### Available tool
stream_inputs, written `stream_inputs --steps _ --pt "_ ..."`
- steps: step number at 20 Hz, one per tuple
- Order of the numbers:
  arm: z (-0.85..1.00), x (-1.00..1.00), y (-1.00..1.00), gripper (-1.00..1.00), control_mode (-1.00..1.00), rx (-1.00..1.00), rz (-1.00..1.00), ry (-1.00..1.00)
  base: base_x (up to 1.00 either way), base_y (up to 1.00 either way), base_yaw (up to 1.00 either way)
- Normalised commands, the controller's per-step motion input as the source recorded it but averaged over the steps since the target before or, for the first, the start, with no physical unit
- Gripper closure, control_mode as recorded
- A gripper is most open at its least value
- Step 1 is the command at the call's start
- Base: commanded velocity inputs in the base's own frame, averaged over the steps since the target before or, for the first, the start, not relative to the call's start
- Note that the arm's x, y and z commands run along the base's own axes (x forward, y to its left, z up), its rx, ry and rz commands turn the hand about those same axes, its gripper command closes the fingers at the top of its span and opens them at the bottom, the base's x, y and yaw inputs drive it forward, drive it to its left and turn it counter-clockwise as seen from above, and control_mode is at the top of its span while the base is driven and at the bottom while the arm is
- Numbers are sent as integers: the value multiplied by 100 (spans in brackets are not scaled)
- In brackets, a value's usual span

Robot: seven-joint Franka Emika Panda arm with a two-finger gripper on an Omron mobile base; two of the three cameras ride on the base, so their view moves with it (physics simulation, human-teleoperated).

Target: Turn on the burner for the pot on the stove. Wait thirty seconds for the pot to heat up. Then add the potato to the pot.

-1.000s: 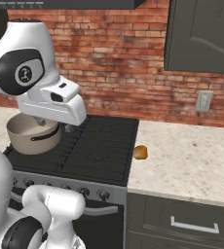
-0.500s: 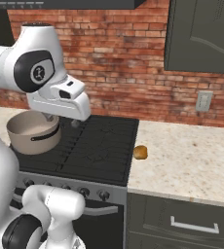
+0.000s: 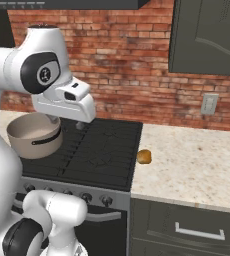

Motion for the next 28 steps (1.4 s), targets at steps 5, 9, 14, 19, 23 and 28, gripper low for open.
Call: stream_inputs --steps 5,9,14,19,23,28 --pt "-3 0 -7 -100 -100 0 0 2 0 0 0" --pt "-5 0 -3 -100 -100 0 0 0 0 0 0" --pt "-4 0 -2 -100 -100 0 0 2 0 0 0" --pt "-2 0 -4 -100 -100 0 0 1 0 0 0" --pt "-1 0 -13 -100 -100 0 0 1 0 0 0" --pt "0 0 -17 -100 -100 0 0 3 0 0 0"
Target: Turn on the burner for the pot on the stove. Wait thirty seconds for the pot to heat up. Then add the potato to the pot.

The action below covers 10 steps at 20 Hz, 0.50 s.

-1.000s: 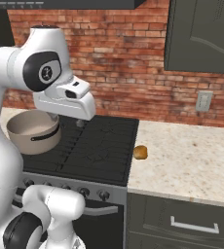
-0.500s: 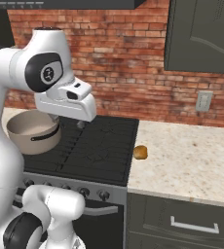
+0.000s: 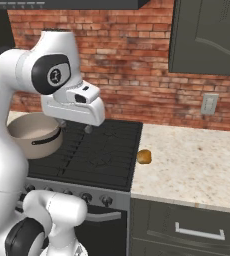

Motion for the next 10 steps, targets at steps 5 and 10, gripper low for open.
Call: stream_inputs --steps 5,10 --pt "0 -1 -12 -100 -100 0 0 0 0 0 0" --pt "-7 0 0 -100 -100 0 0 -1 0 0 0"
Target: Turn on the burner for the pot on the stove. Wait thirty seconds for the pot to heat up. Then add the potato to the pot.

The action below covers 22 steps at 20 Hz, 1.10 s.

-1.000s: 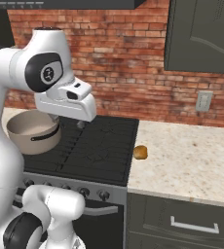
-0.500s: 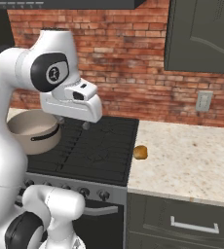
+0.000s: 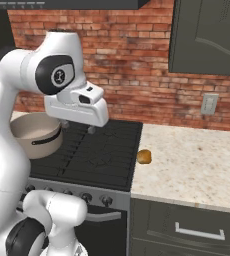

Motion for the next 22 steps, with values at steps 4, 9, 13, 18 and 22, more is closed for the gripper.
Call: stream_inputs --steps 4,9,13,18,22 --pt "-14 0 0 -100 -100 0 0 -2 0 0 0" --pt "-11 0 -1 -100 -100 0 0 0 0 0 0" --pt "-13 0 -4 -100 -100 0 0 0 0 0 0" --pt "-9 0 -1 -100 -100 0 -1 0 0 0 0" --pt "-8 2 -3 -100 -100 0 -2 0 0 0 0"
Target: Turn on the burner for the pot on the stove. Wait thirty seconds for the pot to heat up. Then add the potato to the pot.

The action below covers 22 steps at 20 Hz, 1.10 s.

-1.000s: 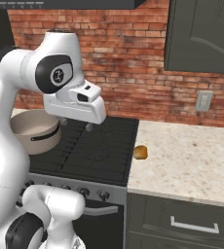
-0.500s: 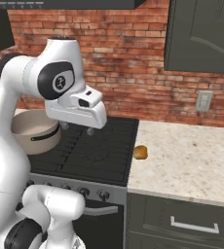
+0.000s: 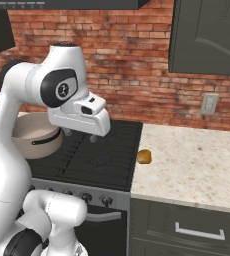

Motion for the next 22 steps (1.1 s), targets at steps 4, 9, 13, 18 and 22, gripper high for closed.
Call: stream_inputs --steps 4,9,13,18,22 --pt "-8 13 -1 -100 -100 0 -1 0 0 0 0" --pt "-3 20 -2 -100 -100 0 0 0 0 0 0" --pt "-3 11 -13 -100 -100 0 0 0 0 0 0" --pt "-9 16 -10 -100 -100 0 0 0 0 0 0" --pt "-13 13 -4 -100 -100 0 0 0 0 0 0"
